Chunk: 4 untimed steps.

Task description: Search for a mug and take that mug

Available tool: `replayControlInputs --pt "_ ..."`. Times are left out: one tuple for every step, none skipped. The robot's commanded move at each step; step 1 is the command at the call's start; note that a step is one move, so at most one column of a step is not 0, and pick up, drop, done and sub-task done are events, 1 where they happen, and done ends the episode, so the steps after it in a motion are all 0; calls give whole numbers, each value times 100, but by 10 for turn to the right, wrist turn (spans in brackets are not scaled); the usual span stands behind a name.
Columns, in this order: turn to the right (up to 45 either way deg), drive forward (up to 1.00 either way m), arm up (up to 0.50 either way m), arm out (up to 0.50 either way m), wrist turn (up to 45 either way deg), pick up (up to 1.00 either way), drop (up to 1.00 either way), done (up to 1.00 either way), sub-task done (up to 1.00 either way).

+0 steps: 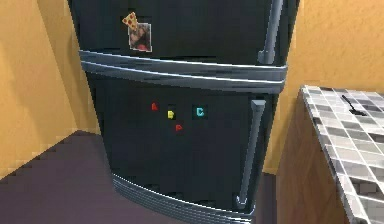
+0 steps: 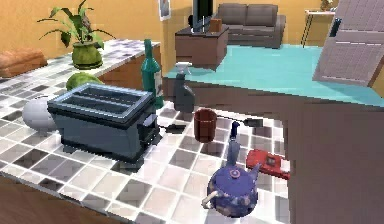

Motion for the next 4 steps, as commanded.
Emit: replayControlInputs --pt "0 0 50 0 0 0 0 0 0" --pt "0 0 38 0 0 0 0 0 0" --pt "0 0 0 32 0 0 0 0 0" --pt "0 0 0 0 450 0 0 0 0"
